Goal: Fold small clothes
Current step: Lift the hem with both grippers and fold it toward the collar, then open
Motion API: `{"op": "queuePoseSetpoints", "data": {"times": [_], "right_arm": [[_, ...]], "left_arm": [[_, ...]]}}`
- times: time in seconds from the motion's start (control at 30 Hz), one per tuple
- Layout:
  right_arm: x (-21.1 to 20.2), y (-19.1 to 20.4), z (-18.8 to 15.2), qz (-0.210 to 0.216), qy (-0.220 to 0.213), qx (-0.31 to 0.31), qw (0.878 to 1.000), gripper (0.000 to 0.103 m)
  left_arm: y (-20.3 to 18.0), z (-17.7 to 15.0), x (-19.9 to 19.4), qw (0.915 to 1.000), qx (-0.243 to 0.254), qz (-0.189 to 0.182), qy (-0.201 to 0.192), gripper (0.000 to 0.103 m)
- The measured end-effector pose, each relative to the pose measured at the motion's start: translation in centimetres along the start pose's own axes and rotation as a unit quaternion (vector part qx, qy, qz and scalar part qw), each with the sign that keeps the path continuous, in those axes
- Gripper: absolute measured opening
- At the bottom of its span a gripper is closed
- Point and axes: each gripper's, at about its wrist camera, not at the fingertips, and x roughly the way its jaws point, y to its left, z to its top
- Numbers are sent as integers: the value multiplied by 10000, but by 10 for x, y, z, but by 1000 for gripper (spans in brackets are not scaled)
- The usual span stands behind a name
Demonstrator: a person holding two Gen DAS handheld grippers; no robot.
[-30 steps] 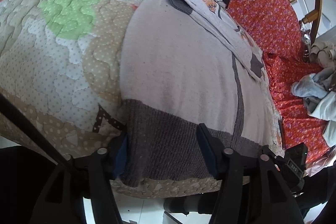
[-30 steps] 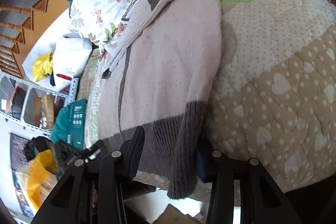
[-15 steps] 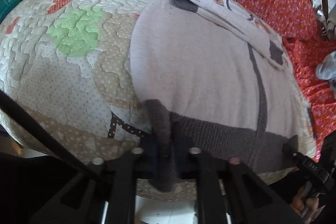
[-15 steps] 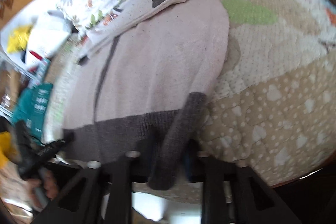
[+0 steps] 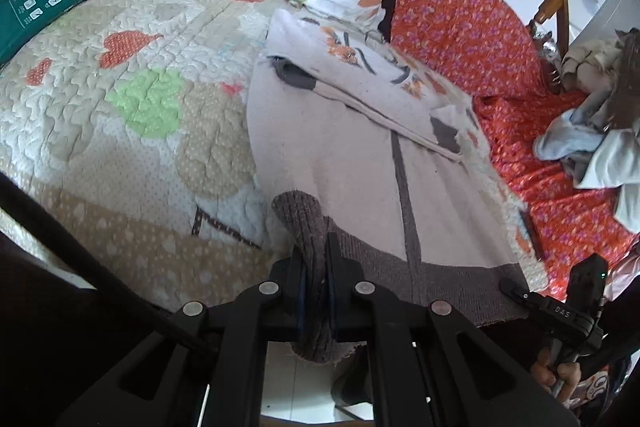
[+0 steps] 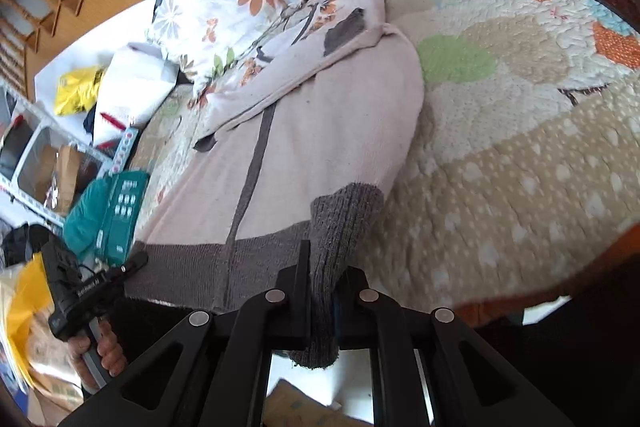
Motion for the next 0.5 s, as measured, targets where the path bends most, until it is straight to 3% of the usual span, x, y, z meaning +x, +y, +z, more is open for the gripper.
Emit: {"op": "queuePoseSetpoints", "data": {"times": [0.2, 0.33, 0.5], "right_arm": [[8, 14, 19, 21, 15, -228, 9997, 8], [13, 39, 66, -85, -199, -628, 9978, 8], [37, 62, 140, -350, -413, -860, 9948, 8]], "left_arm": [[5, 27, 18, 9995, -306, 30, 97, 7], [0, 79, 32, 9995, -254, 151, -55, 7], [1, 163, 79, 9980, -562, 295, -64, 7]]}}
